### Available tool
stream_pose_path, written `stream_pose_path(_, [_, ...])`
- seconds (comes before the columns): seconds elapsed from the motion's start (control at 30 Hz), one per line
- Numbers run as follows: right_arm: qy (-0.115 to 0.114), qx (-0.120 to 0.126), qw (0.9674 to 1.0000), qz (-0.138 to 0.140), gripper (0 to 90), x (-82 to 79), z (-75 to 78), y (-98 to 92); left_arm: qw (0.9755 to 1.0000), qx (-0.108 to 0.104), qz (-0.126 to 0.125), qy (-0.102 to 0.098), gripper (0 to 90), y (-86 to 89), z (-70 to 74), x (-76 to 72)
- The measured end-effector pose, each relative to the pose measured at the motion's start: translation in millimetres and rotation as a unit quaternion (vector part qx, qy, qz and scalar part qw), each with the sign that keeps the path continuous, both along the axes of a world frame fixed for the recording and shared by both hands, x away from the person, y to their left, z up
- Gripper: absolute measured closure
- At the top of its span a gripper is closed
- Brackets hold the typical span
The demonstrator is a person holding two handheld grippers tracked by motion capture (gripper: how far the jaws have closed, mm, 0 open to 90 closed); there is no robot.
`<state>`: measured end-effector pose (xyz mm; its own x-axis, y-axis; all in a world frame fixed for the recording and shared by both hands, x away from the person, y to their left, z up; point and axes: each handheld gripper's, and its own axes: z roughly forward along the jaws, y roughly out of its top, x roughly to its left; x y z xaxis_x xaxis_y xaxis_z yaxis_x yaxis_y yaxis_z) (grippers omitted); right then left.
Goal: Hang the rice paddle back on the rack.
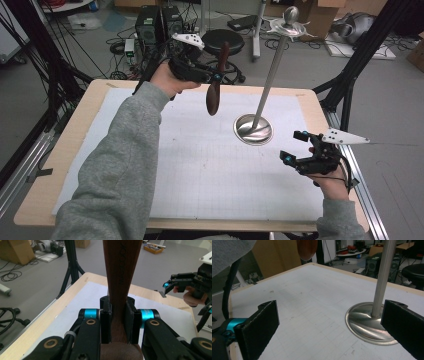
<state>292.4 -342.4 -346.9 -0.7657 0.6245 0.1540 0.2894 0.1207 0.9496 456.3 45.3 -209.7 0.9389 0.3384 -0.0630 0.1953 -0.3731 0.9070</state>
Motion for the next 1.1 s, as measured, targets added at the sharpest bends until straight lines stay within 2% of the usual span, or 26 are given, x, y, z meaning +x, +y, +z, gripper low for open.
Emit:
stream_pose_path(0.17, [0.002,0.001,1.0000,0.000,0.4,0.0,-0.3,-0.2,1.0000,0.006,-0.003,-0.005,77.5,-9.5,10.5,1.5])
stream_pose_path(0.23, [0.004,-0.002,1.0000,0.001,0.5,0.4,-0.8,0.1,0.9998,0.008,0.002,-0.016,77.5,-13.7,15.1,1.3])
stream_pose_path(0.4, [0.005,0.001,1.0000,0.003,0.4,0.4,-0.8,1.4,0.9997,0.013,-0.007,-0.017,77.5,-24.6,23.9,3.9])
stream_pose_path(0.5, [0.005,0.000,1.0000,0.003,0.4,0.3,-0.7,0.7,0.9998,0.002,-0.010,-0.016,77.5,-30.3,30.1,5.7])
stream_pose_path(0.73, [0.003,0.001,1.0000,0.005,0.4,0.4,-0.8,-0.3,0.9995,0.005,-0.014,-0.028,77.5,-43.4,44.9,7.0])
stream_pose_path(1.1, [0.003,0.006,1.0000,0.007,0.4,0.2,-0.8,-0.8,0.9994,-0.001,-0.026,-0.022,77.5,-57.4,47.6,9.6])
